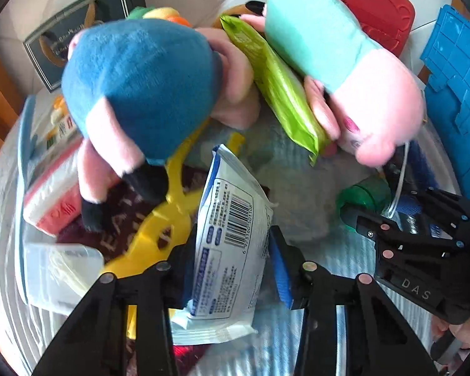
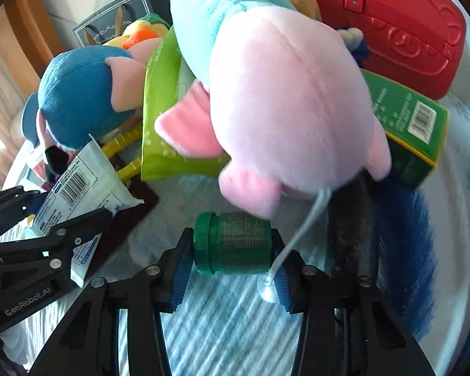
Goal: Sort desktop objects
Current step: 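Grasp the white medicine packet with left gripper while right gripper grasps the green jar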
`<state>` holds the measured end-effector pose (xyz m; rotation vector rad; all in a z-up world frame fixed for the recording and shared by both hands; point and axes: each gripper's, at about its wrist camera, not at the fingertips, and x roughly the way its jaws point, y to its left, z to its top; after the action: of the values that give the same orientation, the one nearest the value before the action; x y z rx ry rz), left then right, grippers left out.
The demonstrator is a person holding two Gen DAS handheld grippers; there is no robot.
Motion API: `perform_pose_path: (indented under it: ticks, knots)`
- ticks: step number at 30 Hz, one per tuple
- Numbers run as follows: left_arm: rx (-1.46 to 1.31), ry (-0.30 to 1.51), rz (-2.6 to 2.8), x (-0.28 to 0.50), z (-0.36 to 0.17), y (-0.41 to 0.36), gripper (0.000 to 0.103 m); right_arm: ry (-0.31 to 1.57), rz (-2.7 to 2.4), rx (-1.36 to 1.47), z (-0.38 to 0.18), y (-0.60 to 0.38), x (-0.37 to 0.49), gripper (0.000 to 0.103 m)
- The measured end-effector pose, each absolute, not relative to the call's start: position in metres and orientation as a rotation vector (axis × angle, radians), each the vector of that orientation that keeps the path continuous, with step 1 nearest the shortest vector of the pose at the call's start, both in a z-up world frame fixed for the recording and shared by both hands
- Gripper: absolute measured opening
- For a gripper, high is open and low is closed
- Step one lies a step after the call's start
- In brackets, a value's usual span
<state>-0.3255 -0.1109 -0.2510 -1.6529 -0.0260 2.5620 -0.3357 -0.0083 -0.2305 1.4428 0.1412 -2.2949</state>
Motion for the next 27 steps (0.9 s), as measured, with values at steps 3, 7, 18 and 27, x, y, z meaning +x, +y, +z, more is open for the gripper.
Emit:
perform_pose_path:
  ticks: [3,7,18,27]
  knots:
    - [-1.691,-0.078,2.488,-0.302,-0.261,-0.097,0.038,0.116,-2.268,1.510,-0.234,0.013,-0.317,0.045]
    - [-1.719,-0.086,2.416,-0.276,-0.276,-0.078,0.036,0.167,-2.263,1.523,-0.233,0.032,-0.291,0.044]
    - [-1.630,0.030,2.558,-0.252,-0.277,-0.051,0.036,0.161,-2.285,1.492,-0.222,0.028,-0.283,0.066]
    - [-1.644,0.003,2.610,-0.233,-0.273,-0.033,0.032,0.195,-2.331,1.473,-0.221,0.032,-0.270,0.046]
